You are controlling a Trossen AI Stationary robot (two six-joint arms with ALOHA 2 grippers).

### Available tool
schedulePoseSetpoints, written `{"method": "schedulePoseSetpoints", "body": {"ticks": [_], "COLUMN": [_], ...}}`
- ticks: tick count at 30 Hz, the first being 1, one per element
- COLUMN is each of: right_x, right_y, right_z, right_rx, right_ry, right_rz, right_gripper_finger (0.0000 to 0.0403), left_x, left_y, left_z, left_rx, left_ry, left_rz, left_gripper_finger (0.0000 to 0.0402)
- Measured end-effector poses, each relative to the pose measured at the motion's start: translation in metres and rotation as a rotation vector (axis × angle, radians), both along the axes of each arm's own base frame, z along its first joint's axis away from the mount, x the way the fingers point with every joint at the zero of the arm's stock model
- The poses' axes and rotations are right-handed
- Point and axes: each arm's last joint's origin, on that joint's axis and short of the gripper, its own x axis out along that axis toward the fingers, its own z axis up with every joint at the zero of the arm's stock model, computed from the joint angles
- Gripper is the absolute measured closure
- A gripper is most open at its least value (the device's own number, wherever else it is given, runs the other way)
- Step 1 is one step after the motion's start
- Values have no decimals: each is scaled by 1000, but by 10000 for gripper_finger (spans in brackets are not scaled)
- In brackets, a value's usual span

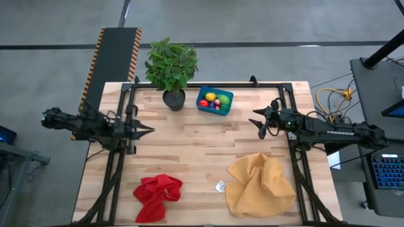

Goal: Pick and placing Produce into tupperware
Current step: Return to Home Position

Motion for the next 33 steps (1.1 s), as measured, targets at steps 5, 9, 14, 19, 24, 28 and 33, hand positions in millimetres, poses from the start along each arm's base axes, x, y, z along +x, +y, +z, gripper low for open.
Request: {"method": "schedulePoseSetpoints", "body": {"ticks": [5,9,14,19,24,28,33], "right_x": [0,0,0,1,1,1,4], "right_y": [0,0,0,0,0,0,1], "right_z": [0,0,0,1,2,2,8], "right_rx": [0,0,0,-3,-4,-5,-3], "right_ry": [-1,1,1,-14,-19,-24,-88], "right_rz": [0,0,0,0,0,0,52], "right_gripper_finger": [177,177,177,177,177,177,177], "left_x": [-19,-36,-49,-37,-30,-26,-23], "left_y": [14,18,20,15,10,10,10], "left_z": [-14,-23,-38,-52,-66,-80,-102], "left_rx": [19,20,-22,-48,-105,-177,-177], "left_ry": [-49,-63,-125,-77,-45,-26,12], "left_rz": [212,213,178,96,-52,-49,-34], "left_gripper_finger": [401,401,401,401,402,402,402]}}
